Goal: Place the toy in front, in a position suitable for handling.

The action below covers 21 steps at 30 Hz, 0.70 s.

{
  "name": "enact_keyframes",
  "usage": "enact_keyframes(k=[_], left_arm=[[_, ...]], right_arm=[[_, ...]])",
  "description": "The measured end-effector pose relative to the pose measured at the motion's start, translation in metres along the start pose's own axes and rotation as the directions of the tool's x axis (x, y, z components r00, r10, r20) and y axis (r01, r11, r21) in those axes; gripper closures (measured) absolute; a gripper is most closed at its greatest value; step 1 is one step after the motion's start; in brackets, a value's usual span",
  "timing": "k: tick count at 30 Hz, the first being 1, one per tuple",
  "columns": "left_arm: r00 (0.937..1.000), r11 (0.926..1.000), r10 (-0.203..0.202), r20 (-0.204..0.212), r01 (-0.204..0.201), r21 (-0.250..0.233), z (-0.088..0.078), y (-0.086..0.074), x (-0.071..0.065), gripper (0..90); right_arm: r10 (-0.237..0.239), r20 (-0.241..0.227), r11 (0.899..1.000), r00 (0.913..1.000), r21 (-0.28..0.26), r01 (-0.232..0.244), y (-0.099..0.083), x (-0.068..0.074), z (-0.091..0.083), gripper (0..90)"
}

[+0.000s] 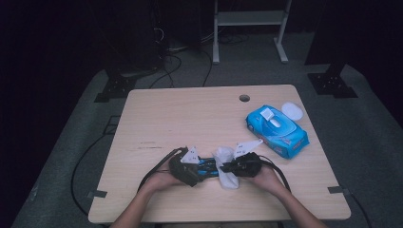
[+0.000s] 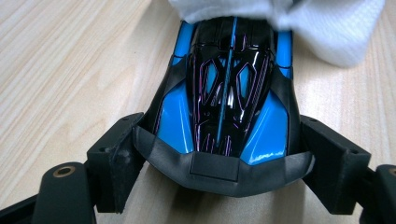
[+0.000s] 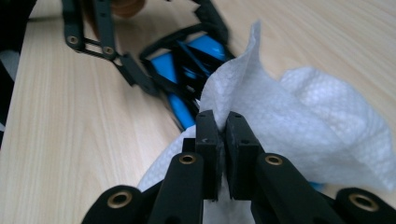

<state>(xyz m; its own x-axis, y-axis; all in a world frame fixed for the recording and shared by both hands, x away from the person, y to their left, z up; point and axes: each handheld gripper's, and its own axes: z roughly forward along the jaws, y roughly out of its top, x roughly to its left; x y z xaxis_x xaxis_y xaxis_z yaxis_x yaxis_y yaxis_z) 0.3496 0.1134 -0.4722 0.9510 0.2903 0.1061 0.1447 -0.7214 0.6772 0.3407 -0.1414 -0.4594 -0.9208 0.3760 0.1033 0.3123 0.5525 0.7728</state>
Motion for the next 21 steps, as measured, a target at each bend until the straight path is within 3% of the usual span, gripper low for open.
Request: enact_keyframes(k=[2, 3, 4, 5, 6, 8, 10, 13, 18, 21], left_arm=[[1.0, 0.9999, -0.007, -0.007, 0.007, -0.012, 0.0, -0.001, -0.001, 21.1], [1.0, 0.9999, -0.003, -0.006, 0.003, -0.01, 0.0, -0.001, -0.001, 20.9], [1.0, 0.9999, -0.002, -0.006, 0.002, -0.013, -0.001, -0.002, -0.002, 20.9], [0.9999, 0.9999, 0.005, -0.012, -0.005, -0.011, -0.001, -0.002, -0.002, 20.6], [0.9996, 0.9998, 0.018, -0.024, -0.018, -0.013, -0.002, -0.002, -0.003, 17.2], [0.9998, 0.9997, 0.012, -0.018, -0.012, -0.019, -0.004, -0.003, -0.004, 16.8], [0.9998, 0.9995, 0.008, -0.017, -0.009, -0.03, -0.006, -0.003, -0.005, 16.8], [1.0, 0.9996, -0.003, -0.005, 0.002, -0.029, -0.008, -0.005, -0.003, 17.4], [1.0, 0.9995, 0.002, 0.008, -0.002, -0.031, -0.01, -0.008, 0.001, 23.0], [1.0, 0.9994, 0.003, 0.006, -0.003, -0.034, -0.01, -0.008, 0.001, 23.1]], right_arm=[[-0.007, 0.004, 1.0, 1.0, 0.003, 0.007, 0.001, 0.001, 0.0, 83.5], [-0.015, 0.007, 1.0, 0.9999, 0.007, 0.015, 0.0, 0.001, -0.003, 74.5], [-0.015, 0.007, 1.0, 0.9999, 0.007, 0.015, 0.0, 0.001, -0.003, 74.5], [-0.024, 0.01, 1.0, 0.9997, -0.003, 0.024, 0.0, 0.002, -0.006, 69.7], [-0.032, 0.026, 0.998, 0.9991, -0.05, 0.033, 0.001, 0.002, -0.015, 61.3], [-0.031, 0.035, 0.997, 0.9989, -0.065, 0.033, 0.001, 0.002, -0.018, 58.4], [0.013, 0.055, 0.996, 0.9984, -0.093, -0.008, 0.002, -0.008, -0.021, 50.4], [0.037, 0.054, 0.996, 0.9978, -0.08, -0.033, 0.003, -0.015, -0.017, 47.6], [0.092, 0.004, 0.995, 0.9958, -0.045, -0.091, 0.007, -0.027, 0.001, 45.9], [0.107, -0.033, 0.993, 0.9937, -0.041, -0.109, 0.005, -0.028, 0.006, 54.5]])
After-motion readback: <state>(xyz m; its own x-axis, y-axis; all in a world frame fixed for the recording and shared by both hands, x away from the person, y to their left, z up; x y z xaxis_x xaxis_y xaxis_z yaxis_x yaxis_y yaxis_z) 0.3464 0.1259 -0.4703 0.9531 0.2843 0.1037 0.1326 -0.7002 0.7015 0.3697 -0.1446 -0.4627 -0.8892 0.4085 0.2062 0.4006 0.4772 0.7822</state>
